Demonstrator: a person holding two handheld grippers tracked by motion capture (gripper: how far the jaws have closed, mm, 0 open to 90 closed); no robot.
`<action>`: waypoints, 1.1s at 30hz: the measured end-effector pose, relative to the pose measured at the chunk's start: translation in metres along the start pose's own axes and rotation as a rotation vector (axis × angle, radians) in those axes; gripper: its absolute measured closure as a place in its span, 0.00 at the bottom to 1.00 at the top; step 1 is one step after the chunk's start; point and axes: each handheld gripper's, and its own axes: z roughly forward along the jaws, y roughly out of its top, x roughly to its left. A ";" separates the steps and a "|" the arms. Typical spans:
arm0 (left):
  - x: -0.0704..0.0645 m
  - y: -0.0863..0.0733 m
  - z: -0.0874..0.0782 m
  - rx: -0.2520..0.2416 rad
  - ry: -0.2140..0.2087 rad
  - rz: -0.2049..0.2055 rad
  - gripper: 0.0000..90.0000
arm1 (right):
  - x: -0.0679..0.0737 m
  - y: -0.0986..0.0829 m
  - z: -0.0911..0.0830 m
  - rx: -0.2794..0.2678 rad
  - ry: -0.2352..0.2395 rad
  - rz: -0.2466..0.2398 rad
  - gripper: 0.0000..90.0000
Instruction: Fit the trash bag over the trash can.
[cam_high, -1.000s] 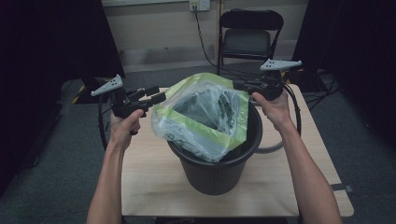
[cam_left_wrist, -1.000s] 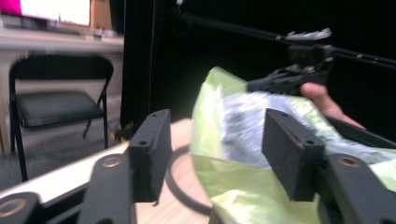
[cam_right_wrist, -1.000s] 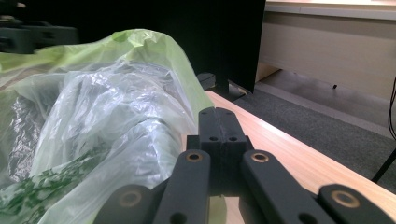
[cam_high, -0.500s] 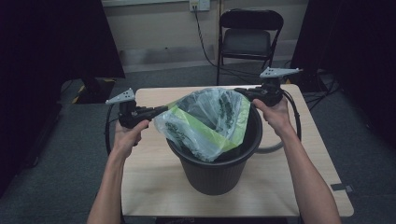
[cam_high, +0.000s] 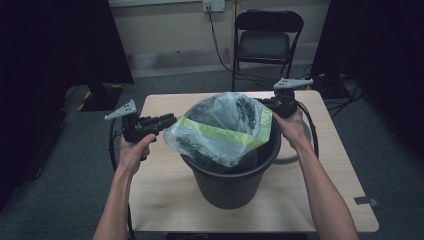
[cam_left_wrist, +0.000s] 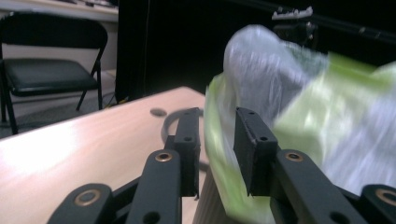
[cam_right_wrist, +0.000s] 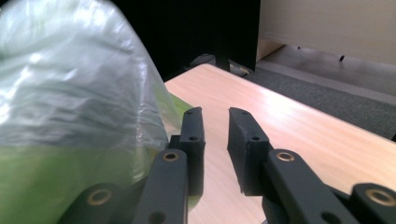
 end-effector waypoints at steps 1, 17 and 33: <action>0.001 0.005 0.001 -0.010 0.005 -0.001 0.74 | -0.002 0.007 -0.004 -0.003 -0.023 -0.001 0.79; -0.023 0.030 0.025 -0.016 -0.094 0.073 0.70 | 0.004 0.028 -0.032 -0.075 -0.085 -0.009 0.73; -0.040 0.037 0.005 -0.006 -0.101 0.128 0.60 | 0.016 0.037 -0.039 -0.086 -0.064 -0.032 0.71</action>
